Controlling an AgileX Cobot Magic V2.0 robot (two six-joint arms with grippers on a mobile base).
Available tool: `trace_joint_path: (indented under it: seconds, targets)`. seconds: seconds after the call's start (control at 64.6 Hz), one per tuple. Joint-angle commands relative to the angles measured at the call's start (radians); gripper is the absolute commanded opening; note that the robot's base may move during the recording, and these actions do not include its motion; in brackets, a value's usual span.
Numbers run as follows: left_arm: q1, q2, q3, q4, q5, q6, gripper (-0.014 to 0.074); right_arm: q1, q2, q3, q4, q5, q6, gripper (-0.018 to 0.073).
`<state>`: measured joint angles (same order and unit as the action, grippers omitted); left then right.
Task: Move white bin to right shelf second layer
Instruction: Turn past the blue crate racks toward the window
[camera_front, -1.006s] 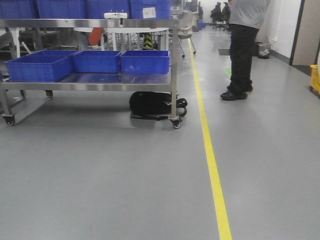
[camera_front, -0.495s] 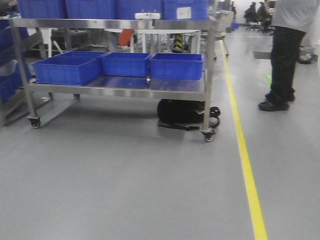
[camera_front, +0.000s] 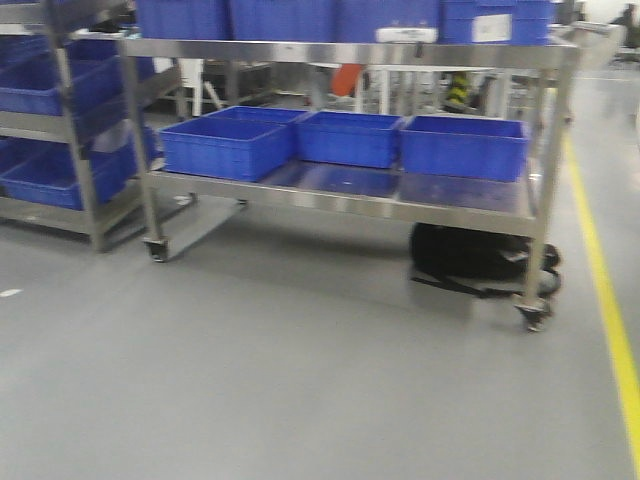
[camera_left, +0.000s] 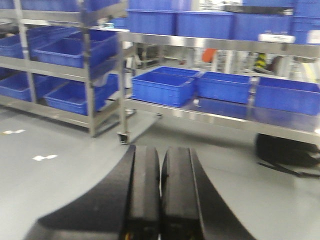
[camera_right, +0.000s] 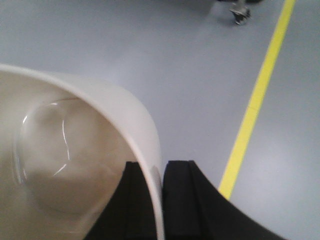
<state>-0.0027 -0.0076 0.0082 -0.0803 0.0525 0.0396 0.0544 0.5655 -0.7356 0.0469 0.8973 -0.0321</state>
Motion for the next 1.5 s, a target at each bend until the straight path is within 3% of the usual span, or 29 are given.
trace_joint_path:
  seconds: [0.0, 1.486]
  targets:
    - [0.001, -0.015, 0.027, -0.005, -0.083, -0.005, 0.0085, -0.003, 0.002, -0.029, 0.005, -0.078, -0.004, 0.0078]
    - [0.001, -0.015, 0.027, -0.005, -0.083, -0.005, 0.0085, -0.003, 0.002, -0.029, 0.005, -0.078, -0.004, 0.0078]
